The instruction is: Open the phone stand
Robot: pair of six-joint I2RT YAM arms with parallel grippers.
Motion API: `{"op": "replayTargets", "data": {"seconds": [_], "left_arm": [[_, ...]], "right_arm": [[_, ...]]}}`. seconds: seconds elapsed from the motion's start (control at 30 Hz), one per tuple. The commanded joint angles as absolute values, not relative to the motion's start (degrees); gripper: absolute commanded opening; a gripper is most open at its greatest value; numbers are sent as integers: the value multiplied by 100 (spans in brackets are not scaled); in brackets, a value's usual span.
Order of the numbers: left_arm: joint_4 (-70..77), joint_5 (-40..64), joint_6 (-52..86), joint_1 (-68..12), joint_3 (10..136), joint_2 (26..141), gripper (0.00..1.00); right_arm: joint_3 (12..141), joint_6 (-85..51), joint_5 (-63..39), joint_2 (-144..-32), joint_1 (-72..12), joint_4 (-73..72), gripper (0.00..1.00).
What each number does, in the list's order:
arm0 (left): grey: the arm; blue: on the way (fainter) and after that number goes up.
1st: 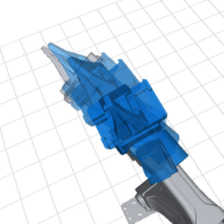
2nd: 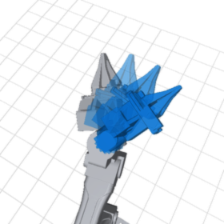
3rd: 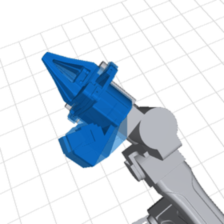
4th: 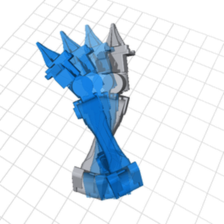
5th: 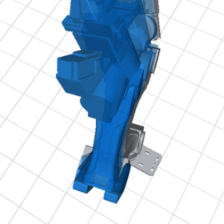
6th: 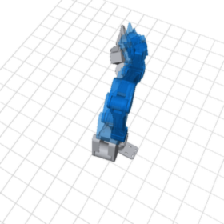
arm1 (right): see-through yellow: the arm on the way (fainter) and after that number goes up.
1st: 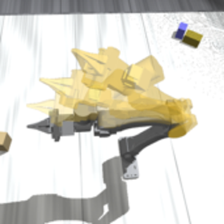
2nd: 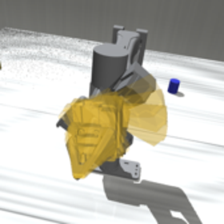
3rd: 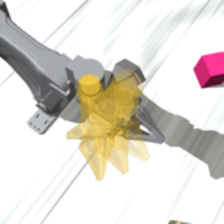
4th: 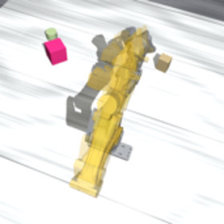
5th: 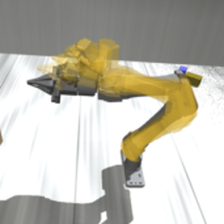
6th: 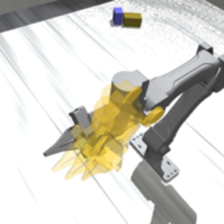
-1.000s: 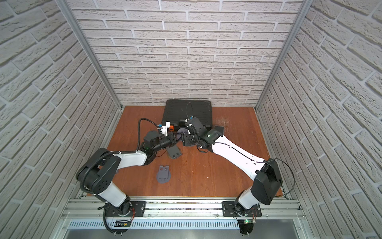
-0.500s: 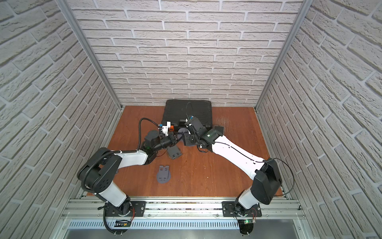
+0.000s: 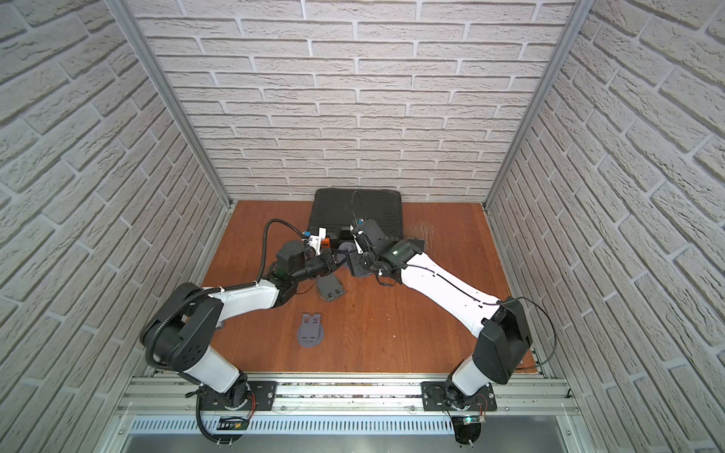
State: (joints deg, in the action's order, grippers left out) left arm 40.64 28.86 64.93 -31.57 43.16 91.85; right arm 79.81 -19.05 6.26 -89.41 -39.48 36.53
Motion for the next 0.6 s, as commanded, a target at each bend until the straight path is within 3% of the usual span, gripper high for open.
{"op": "replayTargets", "data": {"seconds": [0.0, 0.27, 0.57], "left_arm": [[3948, 3144, 6194, -3252, 4507, 9129, 0], [4009, 3146, 6234, -3270, 4500, 9160, 1], [3466, 2976, 5835, -3278, 4455, 8824, 30]], "right_arm": [[8129, -1491, 250, -8930, -4043, 3576, 25], [8173, -1703, 323, -8853, -4034, 3566, 24], [8139, -1955, 512, -8636, -3938, 3572, 22]]}}
